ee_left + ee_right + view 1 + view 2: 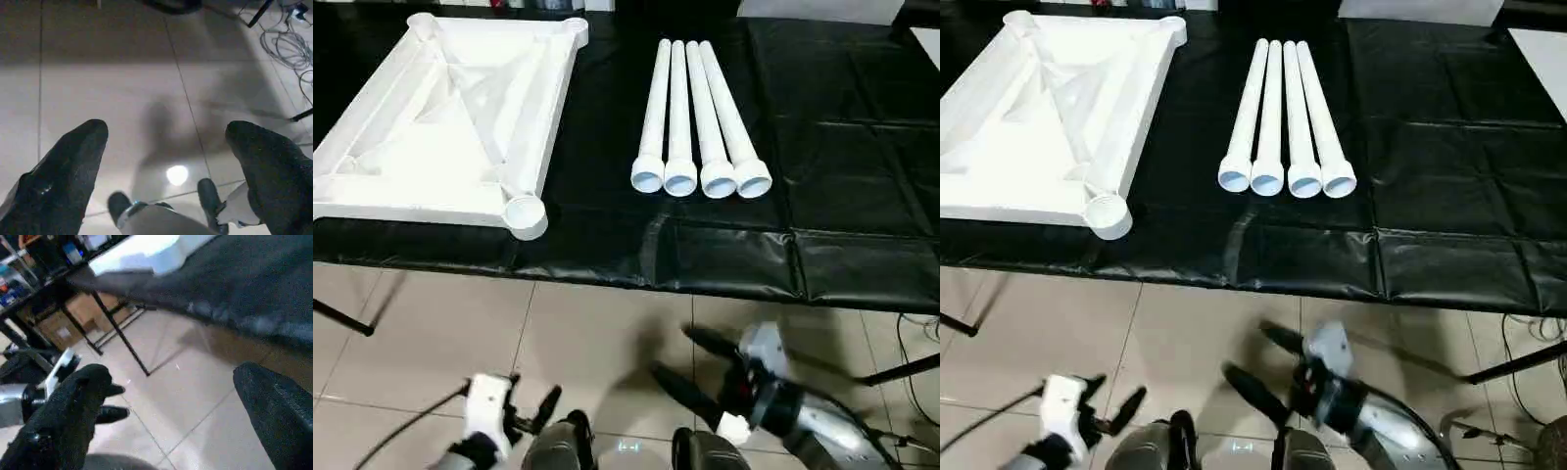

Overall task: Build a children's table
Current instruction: Move to table

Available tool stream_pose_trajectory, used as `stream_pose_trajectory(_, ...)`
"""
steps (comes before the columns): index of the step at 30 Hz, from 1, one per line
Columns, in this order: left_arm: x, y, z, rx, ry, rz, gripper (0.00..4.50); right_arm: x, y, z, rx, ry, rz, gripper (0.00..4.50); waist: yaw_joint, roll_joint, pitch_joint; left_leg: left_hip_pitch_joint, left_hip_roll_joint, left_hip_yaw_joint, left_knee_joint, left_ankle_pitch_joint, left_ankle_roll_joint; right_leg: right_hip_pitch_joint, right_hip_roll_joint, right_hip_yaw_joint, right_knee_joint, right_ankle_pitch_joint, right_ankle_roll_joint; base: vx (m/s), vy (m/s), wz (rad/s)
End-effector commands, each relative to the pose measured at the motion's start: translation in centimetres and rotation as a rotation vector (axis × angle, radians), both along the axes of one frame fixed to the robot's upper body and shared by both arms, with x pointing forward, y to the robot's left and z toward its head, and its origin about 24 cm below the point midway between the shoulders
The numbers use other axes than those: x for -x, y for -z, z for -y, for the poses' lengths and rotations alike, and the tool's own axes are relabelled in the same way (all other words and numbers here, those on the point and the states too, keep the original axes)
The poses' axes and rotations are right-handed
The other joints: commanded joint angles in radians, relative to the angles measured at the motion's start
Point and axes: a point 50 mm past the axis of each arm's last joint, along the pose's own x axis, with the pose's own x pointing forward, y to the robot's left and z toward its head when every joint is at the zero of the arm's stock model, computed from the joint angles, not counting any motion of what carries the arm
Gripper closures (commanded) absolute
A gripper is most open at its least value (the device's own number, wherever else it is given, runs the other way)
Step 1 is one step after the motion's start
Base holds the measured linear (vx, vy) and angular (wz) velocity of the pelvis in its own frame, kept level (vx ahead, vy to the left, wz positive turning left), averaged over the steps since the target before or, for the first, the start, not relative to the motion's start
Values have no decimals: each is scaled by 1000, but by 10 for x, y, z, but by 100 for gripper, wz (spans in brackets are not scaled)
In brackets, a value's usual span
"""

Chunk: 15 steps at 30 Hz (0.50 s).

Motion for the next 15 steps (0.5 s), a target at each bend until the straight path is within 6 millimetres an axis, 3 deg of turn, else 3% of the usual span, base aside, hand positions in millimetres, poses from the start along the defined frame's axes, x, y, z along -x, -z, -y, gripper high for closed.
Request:
stream_pose_trajectory(1, 9, -2, -7, 7, 27, 21, 8, 1, -25, 2, -67, 32, 34, 0, 7, 7, -44, 40, 98, -63, -73, -239, 94, 18, -92, 57, -61, 134, -209, 0, 0, 0)
stream_pose_trajectory(2, 9, -2, -8, 7, 29, 21, 8, 1, -25, 2, -69, 33, 35, 0, 8, 6, -45, 41, 96, -60, -72, -248, 98, 17, -92, 57, -61, 138, -205, 0, 0, 0)
stream_pose_trajectory(5, 11, 4, -12, 14, 41, 2, 8, 1, -43, 3, -93, 50, 60, 0, 13, 4, -33, 46, 92, -59, -79, -327, 61, 9, -95, 60, -79, -25, -185, 0, 0, 0)
stream_pose_trajectory(6, 15, -23, -18, 10, 62, 86, 8, 0, -49, 4, -102, 69, 66, 0, 16, 3, -33, 47, 96, -61, -81, -349, 37, 9, -99, 63, -78, -76, -182, 0, 0, 0)
stream_pose_trajectory(7, 17, -32, -18, 11, 73, 111, 8, 0, -50, 4, -104, 74, 67, 0, 20, 4, -38, 48, 113, -68, -87, -369, 19, 18, -109, 65, -70, -78, -202, 0, 0, 0)
stream_pose_trajectory(8, 17, -32, -18, 11, 73, 111, 8, 0, -50, 4, -104, 74, 67, 0, 18, 8, -26, 44, 108, -63, -96, -398, 7, 6, -93, 60, -81, -120, -203, 0, 0, 0)
stream_pose_trajectory(9, 10, -58, -25, 23, 91, 165, 8, -2, -53, 5, -86, 103, 77, 0, 15, 2, -23, 53, 101, -59, -92, -433, -17, 2, -94, 66, -83, -158, -205, 0, 0, 0)
stream_pose_trajectory(10, 5, -67, -28, 30, 95, 183, 8, -3, -54, 5, -78, 118, 87, 0, 20, 4, -22, 52, 99, -61, -93, -422, -25, 1, -96, 68, -82, -168, -205, 0, 0, 0)
stream_pose_trajectory(11, -1, -74, -33, 35, 95, 205, 8, -5, -57, 4, -72, 141, 99, 0, 26, 6, -18, 58, 94, -56, -92, -419, -28, -8, -90, 68, -91, -208, -190, 0, 0, 0)
stream_pose_trajectory(12, -5, -76, -36, 40, 82, 223, 8, -8, -59, 5, -62, 164, 119, 0, 30, 1, -17, 64, 89, -52, -87, -405, -36, -13, -87, 69, -93, -226, -178, 0, 0, 0)
stream_pose_trajectory(14, -10, -77, -39, 48, 71, 239, 8, -11, -61, 5, -49, 195, 136, 0, 34, 2, -20, 57, 87, -53, -87, -346, -33, -5, -87, 68, -85, -198, -158, 0, 0, 0)
stream_pose_trajectory(15, -11, -77, -40, 51, 68, 244, 8, -13, -61, 6, -44, 209, 141, 0, 32, 6, -24, 55, 86, -53, -87, -304, -28, -3, -84, 66, -79, -141, -149, 0, 0, 0)
